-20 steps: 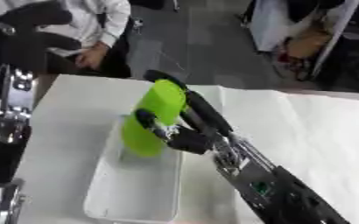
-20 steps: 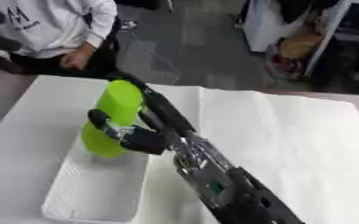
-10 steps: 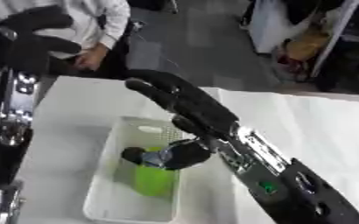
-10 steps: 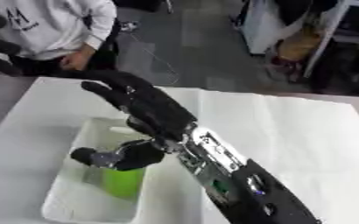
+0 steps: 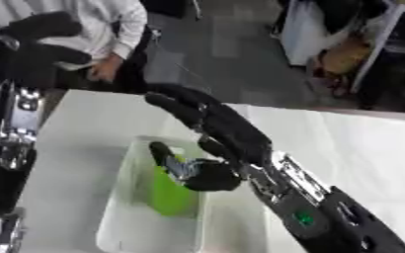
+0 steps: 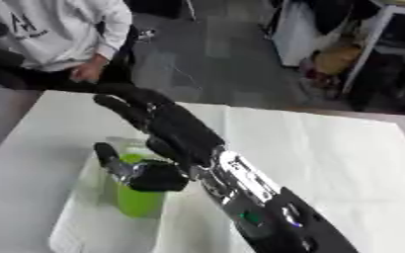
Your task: Pick up objects on the table and place them in the box.
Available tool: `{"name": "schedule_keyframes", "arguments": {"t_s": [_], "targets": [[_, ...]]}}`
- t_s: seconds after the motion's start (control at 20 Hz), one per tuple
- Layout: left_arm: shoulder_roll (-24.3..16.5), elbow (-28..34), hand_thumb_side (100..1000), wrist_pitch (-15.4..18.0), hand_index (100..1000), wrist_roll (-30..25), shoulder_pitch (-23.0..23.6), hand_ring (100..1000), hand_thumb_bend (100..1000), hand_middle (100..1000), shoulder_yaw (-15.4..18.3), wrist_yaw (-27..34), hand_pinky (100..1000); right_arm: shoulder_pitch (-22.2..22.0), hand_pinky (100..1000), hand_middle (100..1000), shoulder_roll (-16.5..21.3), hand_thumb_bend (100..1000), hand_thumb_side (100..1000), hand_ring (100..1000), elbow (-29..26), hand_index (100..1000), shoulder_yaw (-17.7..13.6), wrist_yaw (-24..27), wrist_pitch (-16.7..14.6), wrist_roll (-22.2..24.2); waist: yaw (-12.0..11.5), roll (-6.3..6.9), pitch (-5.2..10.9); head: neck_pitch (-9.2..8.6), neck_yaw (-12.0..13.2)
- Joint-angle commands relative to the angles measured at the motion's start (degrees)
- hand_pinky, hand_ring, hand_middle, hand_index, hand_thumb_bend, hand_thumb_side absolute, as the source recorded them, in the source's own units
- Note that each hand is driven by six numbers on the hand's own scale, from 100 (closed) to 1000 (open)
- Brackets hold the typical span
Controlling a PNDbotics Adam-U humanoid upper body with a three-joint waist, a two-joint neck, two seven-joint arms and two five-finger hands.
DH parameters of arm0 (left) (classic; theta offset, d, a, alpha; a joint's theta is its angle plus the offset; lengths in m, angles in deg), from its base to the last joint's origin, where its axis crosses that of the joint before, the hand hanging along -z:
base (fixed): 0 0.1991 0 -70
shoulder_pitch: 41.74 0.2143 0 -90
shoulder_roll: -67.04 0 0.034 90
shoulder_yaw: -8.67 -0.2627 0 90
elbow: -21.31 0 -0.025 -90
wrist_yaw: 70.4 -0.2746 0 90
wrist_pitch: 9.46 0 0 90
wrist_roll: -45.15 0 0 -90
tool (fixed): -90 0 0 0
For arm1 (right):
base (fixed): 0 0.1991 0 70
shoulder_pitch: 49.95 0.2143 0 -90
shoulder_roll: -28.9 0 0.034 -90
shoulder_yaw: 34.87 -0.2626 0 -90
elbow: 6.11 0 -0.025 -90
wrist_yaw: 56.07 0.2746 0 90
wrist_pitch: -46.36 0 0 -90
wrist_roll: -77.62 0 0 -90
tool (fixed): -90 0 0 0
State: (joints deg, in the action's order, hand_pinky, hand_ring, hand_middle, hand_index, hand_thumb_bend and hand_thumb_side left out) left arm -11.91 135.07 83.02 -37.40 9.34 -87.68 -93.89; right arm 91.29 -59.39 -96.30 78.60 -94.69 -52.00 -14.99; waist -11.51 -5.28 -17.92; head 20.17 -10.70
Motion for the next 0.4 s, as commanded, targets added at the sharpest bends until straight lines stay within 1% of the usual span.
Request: {"name": "schedule_keyframes", "arguments": {"t_s": [0.05, 0.1, 0.15, 0.2, 0.3, 0.35, 0.4], "targets": [[-1.4, 0.8, 963, 0.0, 845, 0.3, -0.4, 625, 180, 743, 0.4, -0.3, 526, -1.7, 817, 961, 2.4, 104, 1000, 935, -4.6, 1000, -1.4, 8.9, 1.4, -1.9, 0.5, 0.12, 1.7, -3.3, -1.7], [-1.8, 0.8, 962, 0.0, 841, 0.4, -0.3, 625, 180, 743, 0.4, -0.4, 526, -3.4, 799, 956, 3.6, 105, 1000, 928, -7.0, 1000, -2.0, 12.0, 1.7, -2.4, 0.9, 0.05, 1.78, -4.9, -2.3], [-2.1, 0.8, 962, 0.0, 841, 0.5, -0.1, 625, 180, 743, 0.5, -0.4, 526, -5.1, 799, 956, 4.9, 105, 1000, 928, -9.6, 1000, -2.7, 14.8, 2.1, -2.9, 1.3, 0.04, 1.84, -6.12, -2.7], [-2.5, 0.8, 961, 0.0, 836, 0.6, 0.0, 623, 178, 741, 0.5, -0.5, 525, -6.8, 779, 948, 6.2, 104, 1000, 920, -12.2, 995, -3.5, 17.2, 2.6, -3.3, 1.7, 0.1, 1.9, -7.43, -2.8], [-3.3, 0.8, 962, -0.1, 829, 0.8, 0.6, 623, 176, 741, 0.6, -0.6, 523, -10.5, 769, 937, 8.9, 100, 1000, 913, -17.6, 984, -5.7, 20.1, 4.4, -4.4, 2.6, 0.28, 2.11, -9.54, -2.8], [-3.8, 0.8, 962, -0.2, 833, 0.7, 1.0, 623, 177, 741, 0.6, -0.7, 524, -12.7, 775, 943, 10.0, 100, 1000, 918, -20.8, 990, -6.6, 22.0, 4.8, -5.1, 3.2, 0.39, 2.26, -10.41, -2.7], [-4.2, 0.8, 962, -0.3, 821, 0.7, 1.4, 622, 174, 741, 0.5, -0.6, 523, -14.4, 753, 923, 10.9, 100, 1000, 903, -22.6, 971, -7.5, 23.7, 5.0, -5.7, 3.8, 0.5, 2.43, -11.17, -2.6]]}}
